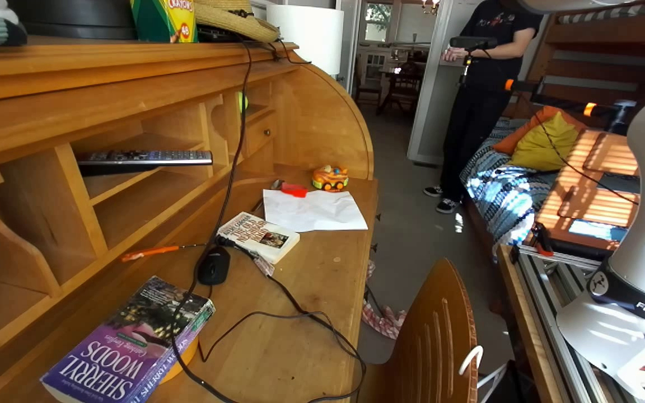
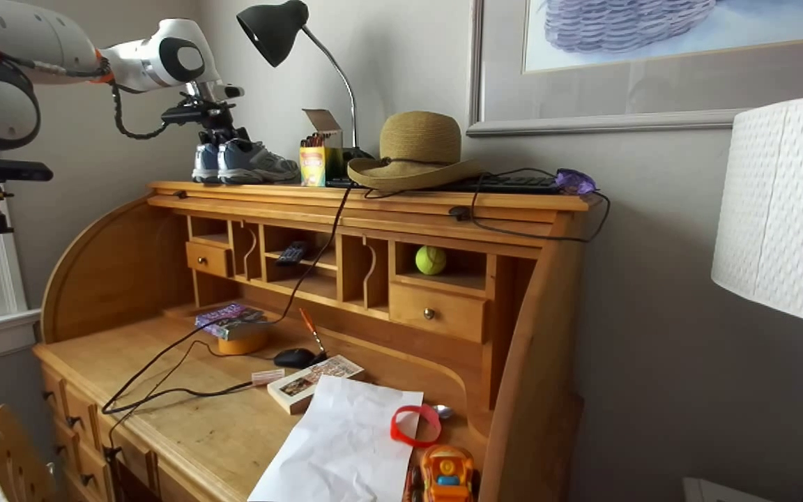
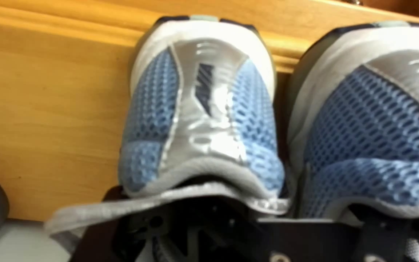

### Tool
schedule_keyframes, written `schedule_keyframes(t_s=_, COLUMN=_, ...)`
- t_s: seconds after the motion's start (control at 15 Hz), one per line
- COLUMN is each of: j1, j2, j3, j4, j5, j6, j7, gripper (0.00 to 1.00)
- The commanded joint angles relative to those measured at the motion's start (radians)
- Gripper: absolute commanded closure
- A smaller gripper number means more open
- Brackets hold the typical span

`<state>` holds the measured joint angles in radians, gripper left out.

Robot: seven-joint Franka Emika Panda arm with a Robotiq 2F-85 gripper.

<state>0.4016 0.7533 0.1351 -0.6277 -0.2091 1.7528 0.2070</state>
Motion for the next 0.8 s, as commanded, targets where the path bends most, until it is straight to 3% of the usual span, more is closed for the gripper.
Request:
schedule_keyframes(t_s=0.0, j1=-0.019, j2=0.015, j3=0.023, j4=0.019, j5=0.039, j6=-0.039, j7=-0.014, gripper=0.41)
schedule_keyframes(t_s=0.2, j1=-0.019, j2=0.012, j3=0.035, j4=0.023, j5=0.046, j6=-0.041, j7=-0.026, gripper=0.65)
schedule_keyframes(t_s=0.47, j1=-0.018, j2=0.015, j3=0.046, j4=0.033, j5=0.046, j6=-0.046, j7=-0.072, gripper=0.88)
schedule_keyframes(t_s=0.73, j1=-0.020, j2=0.007, j3=0.068, j4=0.036, j5=0.052, j6=-0.035, j7=-0.161, gripper=0.93)
